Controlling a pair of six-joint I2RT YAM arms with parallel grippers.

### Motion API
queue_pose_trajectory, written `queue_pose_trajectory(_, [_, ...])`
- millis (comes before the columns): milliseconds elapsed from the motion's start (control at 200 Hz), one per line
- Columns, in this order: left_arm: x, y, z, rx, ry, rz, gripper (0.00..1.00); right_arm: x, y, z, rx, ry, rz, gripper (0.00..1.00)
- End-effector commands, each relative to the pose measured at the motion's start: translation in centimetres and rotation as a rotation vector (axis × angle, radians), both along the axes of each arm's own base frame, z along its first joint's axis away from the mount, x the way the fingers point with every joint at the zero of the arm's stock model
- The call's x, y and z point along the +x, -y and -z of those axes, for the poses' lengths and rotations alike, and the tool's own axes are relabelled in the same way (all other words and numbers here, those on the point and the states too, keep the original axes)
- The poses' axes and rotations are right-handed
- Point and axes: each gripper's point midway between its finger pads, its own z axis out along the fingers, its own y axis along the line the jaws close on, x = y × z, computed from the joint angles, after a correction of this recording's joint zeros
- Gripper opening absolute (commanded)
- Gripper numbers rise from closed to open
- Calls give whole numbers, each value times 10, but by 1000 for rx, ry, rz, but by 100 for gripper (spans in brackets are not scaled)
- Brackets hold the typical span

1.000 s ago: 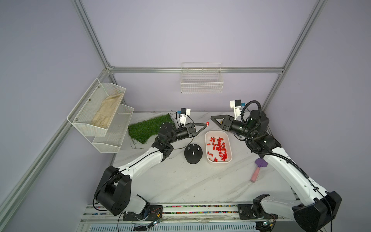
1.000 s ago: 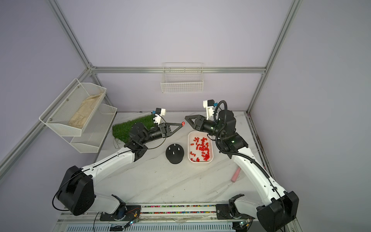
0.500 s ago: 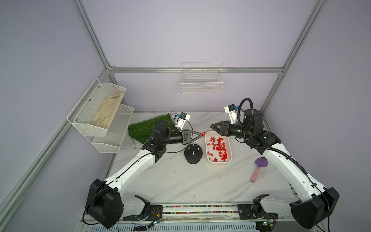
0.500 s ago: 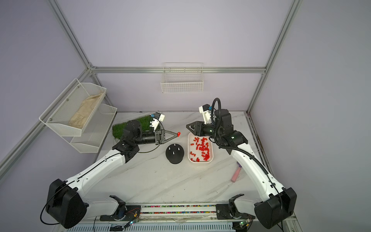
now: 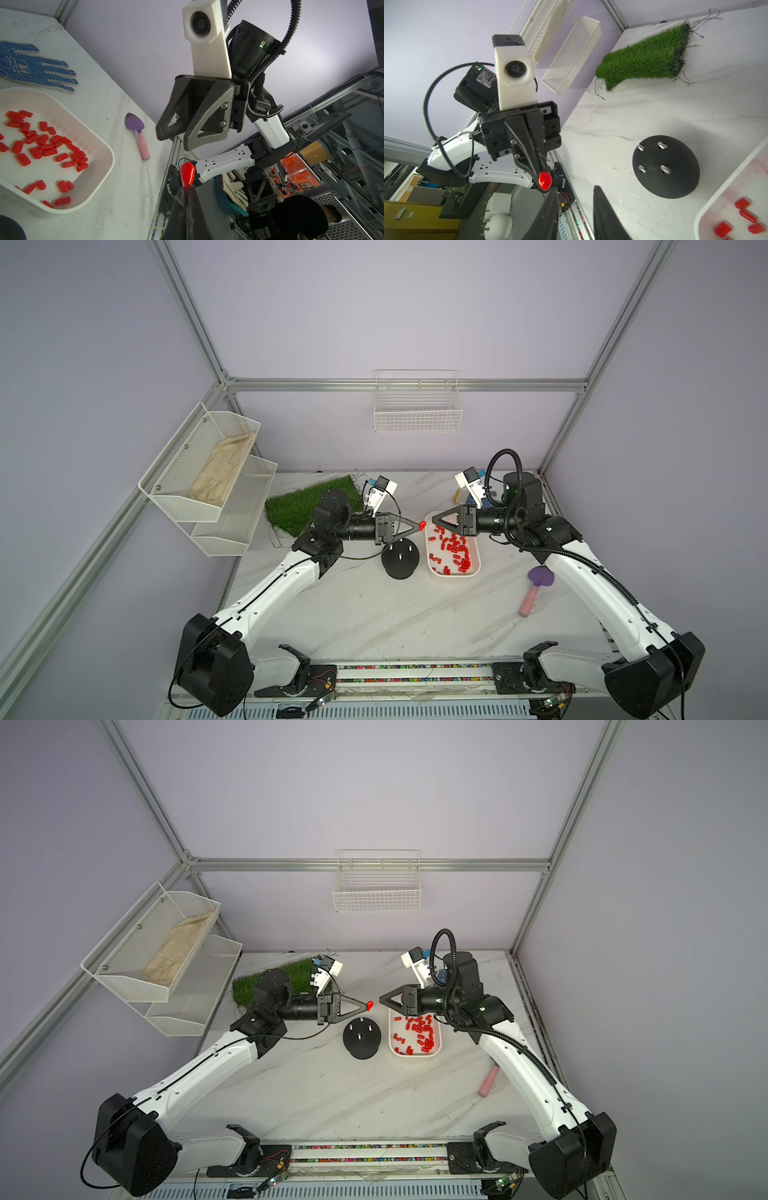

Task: Cover the protruding screws with screw protection sleeves
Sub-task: Attach the screw protection sleeve to the screw.

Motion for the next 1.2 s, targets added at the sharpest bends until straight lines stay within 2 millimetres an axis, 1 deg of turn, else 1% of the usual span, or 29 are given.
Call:
queue_pose_trajectory(0, [-5,-3,-9,-18,45,17,0,-13,-1,-14,34,49,-58,32])
queue_pose_trajectory(155, [-5,-2,-9,-18,35,30,0,-19,-2,-20,47,54,-91,33])
queue_pose_trajectory(395, [-7,1,-12,-19,34,47,0,-19,-7,-25,62,46,-105,32])
queue_pose_trajectory(555, [-8,3,-12,-19,34,49,0,-21,-13,-25,61,51,-125,32])
queue_pose_trajectory(820, [-10,5,-12,-19,33,58,0,-18,-19,-21,41,43,-121,34])
queue_pose_trajectory(970, [-11,6,-14,-20,37,59,0,-19,-21,-22,40,45,-128,31])
queue_pose_trajectory(1110, [-11,6,-13,-18,36,59,0,-18,-22,-21,37,45,-126,25])
queue_pose_trajectory(1195, [-11,6,-13,-18,36,59,0,-18,-22,-19,36,40,-129,24])
